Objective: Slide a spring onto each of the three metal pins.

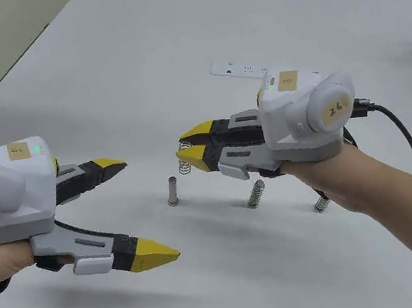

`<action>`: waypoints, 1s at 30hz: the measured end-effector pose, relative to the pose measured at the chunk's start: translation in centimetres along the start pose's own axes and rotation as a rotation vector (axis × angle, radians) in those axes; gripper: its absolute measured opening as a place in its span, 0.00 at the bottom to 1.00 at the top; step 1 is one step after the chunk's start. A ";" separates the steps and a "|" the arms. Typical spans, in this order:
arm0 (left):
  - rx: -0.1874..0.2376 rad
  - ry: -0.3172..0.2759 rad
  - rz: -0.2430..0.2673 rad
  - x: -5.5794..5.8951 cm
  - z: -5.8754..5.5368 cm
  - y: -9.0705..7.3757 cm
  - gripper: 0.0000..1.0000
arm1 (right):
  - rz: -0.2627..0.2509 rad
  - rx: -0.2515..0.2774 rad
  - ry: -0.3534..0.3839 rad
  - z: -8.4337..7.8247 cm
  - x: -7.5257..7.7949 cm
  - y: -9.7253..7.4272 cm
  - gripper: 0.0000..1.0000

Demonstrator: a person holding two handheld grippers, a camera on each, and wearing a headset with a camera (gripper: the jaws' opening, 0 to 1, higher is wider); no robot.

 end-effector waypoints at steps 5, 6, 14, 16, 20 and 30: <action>0.002 0.000 0.001 -0.1 0.0 0.0 0.98 | 0.011 -0.011 0.004 -0.1 0.0 0.8 0.07; 0.003 0.000 0.001 0.0 0.1 0.0 0.98 | 0.013 -0.014 0.004 -0.2 -0.1 0.9 0.07; -0.001 -0.002 0.004 0.1 -0.1 -0.1 0.97 | 0.006 -0.034 0.040 -1.2 0.1 1.6 0.07; -0.001 -0.001 0.005 0.1 -0.2 -0.1 0.97 | -0.004 -0.024 0.071 -1.2 0.2 1.7 0.07; 0.000 -0.002 0.002 0.1 -0.2 -0.1 0.97 | -0.018 -0.018 0.096 -1.4 0.4 1.9 0.07; 0.001 -0.005 0.007 -0.1 -0.3 -0.2 0.97 | -0.020 -0.020 0.118 -1.7 0.3 2.3 0.07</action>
Point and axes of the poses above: the centre of the closed fingertips' face, and the gripper's own axes: y roughly forward along the fingers, x roughly to its right, z roughly out of its top, the point moved 7 cm from there along -y, roughly backward along the fingers, and after that the axes turned 5 degrees about -y, right-handed, at the moved point
